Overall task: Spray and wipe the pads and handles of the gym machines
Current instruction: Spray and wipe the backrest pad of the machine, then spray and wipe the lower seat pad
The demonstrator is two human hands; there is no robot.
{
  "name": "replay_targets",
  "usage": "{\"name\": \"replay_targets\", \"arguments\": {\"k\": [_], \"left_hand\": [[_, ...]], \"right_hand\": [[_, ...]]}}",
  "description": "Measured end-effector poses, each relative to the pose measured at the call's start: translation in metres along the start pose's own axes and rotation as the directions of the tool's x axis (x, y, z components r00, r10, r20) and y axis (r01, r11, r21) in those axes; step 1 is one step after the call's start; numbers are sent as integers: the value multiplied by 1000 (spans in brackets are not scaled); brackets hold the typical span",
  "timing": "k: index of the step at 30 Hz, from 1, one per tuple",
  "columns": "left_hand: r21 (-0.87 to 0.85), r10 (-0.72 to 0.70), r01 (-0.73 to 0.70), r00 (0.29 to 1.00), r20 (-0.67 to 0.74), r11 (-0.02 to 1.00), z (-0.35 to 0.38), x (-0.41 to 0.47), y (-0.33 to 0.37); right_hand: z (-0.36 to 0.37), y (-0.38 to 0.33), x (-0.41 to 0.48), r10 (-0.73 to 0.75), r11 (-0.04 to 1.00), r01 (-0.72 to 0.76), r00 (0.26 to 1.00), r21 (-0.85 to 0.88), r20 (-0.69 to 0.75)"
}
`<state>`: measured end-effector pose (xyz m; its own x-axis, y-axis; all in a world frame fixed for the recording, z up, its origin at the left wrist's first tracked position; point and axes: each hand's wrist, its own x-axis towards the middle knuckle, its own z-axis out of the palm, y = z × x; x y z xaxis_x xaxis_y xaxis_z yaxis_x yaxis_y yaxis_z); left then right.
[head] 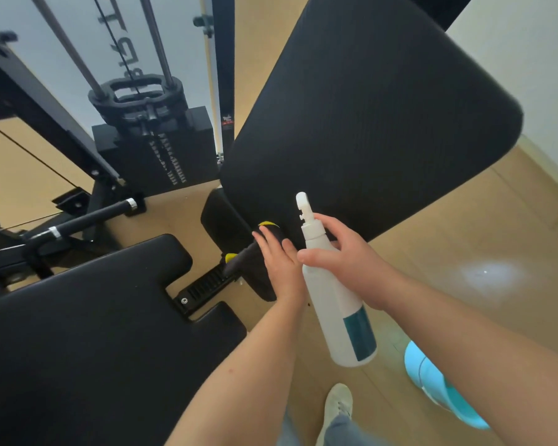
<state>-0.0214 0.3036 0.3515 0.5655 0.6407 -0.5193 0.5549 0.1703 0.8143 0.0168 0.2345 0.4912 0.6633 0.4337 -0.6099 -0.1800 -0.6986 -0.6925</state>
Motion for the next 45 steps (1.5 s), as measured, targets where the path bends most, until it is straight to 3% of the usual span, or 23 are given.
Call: {"name": "replay_targets", "arguments": {"k": [4,6,10,14,16,18,21,23,25,27,31,36,40,45], "left_hand": [[-238,-183,193,981,64,952,-16,-3,-18],[-198,-206,217,976,75,956,-34,-1,-10],[78,-172,165,981,86,983,-68,10,-6],[78,-304,299,950,76,951,-108,19,-7],[150,-484,465,863,141,872,-129,22,-14],[200,-674,644,688,269,738,-149,20,-27],[289,-768,731,485,417,618,-175,11,-44],[320,-783,749,404,473,580,-186,11,-57],[278,-783,779,391,484,562,-192,18,-74],[221,-780,797,423,461,562,-194,24,-85],[37,-742,787,565,361,616,-201,32,-85],[-116,-699,723,689,191,681,-209,50,-95],[-249,-740,760,646,188,600,-215,54,-97],[-380,-735,735,654,179,561,-206,52,-90]], "right_hand": [[7,-1,-6,17,1000,-18,999,15,30],[12,-2,-6,12,1000,-12,999,5,52],[25,-7,-2,12,1000,-10,997,-21,80],[41,-7,6,30,993,-15,992,-121,124],[52,-4,14,45,979,-15,989,-203,142],[65,-1,24,61,966,-23,988,-257,143],[87,0,39,82,961,-35,984,-274,161],[101,-1,50,84,957,-28,980,-290,182],[114,0,60,87,954,-23,976,-298,201],[126,1,68,93,952,-27,975,-306,204],[141,6,86,115,942,-50,977,-333,179],[155,5,109,142,931,-98,985,-351,101],[164,0,118,145,924,-134,989,-358,5],[166,3,114,134,902,-125,991,-413,-6]]}}
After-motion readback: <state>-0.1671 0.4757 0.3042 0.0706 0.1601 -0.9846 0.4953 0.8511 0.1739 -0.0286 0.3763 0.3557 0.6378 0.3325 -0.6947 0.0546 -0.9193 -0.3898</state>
